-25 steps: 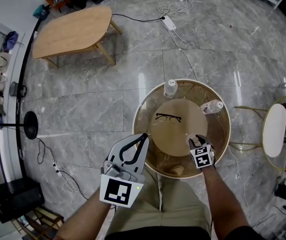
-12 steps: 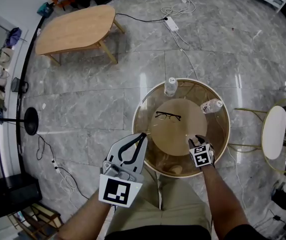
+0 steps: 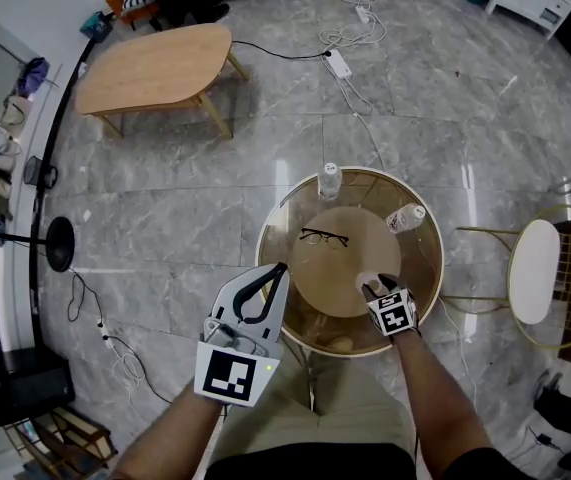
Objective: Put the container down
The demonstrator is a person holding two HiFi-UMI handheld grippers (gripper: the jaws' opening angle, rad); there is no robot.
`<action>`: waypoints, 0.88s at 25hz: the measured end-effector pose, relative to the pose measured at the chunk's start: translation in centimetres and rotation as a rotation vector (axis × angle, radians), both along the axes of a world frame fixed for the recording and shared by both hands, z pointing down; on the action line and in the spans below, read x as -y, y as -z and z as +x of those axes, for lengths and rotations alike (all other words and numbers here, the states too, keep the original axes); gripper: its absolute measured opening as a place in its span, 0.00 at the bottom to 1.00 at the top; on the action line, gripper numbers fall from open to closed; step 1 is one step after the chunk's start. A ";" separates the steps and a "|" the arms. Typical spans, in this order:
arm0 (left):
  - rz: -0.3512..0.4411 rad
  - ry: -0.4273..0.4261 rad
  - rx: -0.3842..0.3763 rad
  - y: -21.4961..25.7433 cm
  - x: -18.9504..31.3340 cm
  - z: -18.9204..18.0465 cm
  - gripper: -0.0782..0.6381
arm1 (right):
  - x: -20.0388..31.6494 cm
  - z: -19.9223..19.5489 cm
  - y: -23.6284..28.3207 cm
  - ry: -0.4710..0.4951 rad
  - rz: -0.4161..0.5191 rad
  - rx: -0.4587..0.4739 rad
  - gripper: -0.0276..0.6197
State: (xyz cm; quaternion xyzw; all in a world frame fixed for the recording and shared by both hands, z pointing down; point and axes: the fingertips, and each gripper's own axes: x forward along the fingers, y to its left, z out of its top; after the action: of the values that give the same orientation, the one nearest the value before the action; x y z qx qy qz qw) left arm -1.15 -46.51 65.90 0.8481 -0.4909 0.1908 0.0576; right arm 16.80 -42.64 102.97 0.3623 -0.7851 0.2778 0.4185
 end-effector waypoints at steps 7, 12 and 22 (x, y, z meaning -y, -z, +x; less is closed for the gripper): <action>0.029 0.022 -0.040 2.9 -0.8 1.5 0.13 | -0.8 1.0 5.6 -0.016 0.061 0.070 0.33; 0.054 0.038 -0.115 5.6 -1.8 2.1 0.13 | -1.7 2.4 11.0 -0.064 0.163 0.099 0.08; 0.079 0.027 -0.098 10.0 -3.7 2.8 0.13 | -1.6 3.8 25.7 -0.069 0.373 0.218 0.06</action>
State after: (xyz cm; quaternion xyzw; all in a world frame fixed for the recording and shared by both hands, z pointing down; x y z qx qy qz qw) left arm 1.63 -42.82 55.86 0.8513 -0.5062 0.1284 0.0506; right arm 20.63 -41.07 77.31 0.4278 -0.8507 0.1791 0.2472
